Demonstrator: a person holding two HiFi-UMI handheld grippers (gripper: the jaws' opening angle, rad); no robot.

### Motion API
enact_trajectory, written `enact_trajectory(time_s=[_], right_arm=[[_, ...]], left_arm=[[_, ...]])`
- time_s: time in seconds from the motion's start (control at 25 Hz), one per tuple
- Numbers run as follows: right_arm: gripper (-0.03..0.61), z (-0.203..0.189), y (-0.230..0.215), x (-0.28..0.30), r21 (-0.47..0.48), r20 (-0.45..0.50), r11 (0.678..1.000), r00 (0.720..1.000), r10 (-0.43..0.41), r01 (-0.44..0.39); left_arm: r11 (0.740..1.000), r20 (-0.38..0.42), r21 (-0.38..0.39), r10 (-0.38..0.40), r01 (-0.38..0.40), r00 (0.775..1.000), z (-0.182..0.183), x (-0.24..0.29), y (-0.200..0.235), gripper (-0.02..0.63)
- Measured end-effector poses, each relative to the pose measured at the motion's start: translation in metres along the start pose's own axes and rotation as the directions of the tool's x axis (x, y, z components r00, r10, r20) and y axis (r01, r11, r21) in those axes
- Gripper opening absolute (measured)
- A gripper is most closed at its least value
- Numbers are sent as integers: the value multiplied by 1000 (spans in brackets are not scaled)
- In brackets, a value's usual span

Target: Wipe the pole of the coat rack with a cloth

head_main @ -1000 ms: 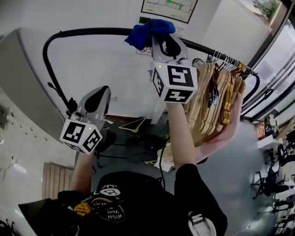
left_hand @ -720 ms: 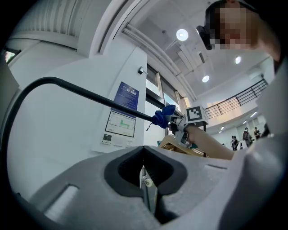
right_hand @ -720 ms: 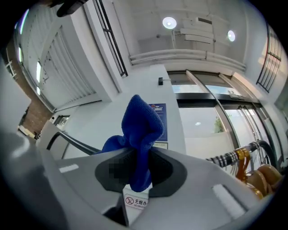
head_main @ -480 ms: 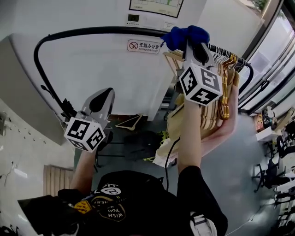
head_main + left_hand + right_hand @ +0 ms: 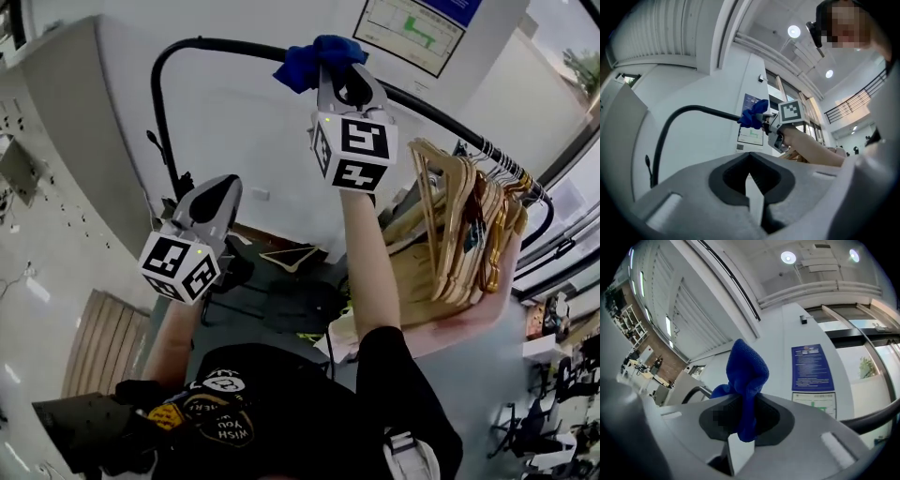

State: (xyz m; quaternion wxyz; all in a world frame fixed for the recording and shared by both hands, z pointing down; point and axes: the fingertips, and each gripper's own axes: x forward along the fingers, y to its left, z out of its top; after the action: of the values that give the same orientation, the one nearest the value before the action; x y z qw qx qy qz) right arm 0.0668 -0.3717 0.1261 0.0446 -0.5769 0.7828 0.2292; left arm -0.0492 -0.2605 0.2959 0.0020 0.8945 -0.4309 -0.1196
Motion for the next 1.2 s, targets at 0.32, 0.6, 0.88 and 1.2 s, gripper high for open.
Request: enact_trajectory(time_s=[0.32, 0.6, 0.88, 1.2], right_arm=[[71, 5, 98, 57, 46, 63, 992, 992, 113, -116], [69, 10, 122, 70, 86, 60, 984, 987, 148, -153], [69, 11, 124, 67, 68, 59, 985, 986, 156, -160], [69, 10, 124, 67, 71, 57, 983, 985, 164, -168]], left_arm=[[981, 15, 30, 192, -193, 981, 16, -77, 55, 0], [970, 10, 49, 236, -236, 972, 23, -110, 69, 0], [975, 5, 52, 217, -217, 976, 23, -108, 66, 0], [979, 14, 48, 197, -197, 980, 25, -102, 65, 0]])
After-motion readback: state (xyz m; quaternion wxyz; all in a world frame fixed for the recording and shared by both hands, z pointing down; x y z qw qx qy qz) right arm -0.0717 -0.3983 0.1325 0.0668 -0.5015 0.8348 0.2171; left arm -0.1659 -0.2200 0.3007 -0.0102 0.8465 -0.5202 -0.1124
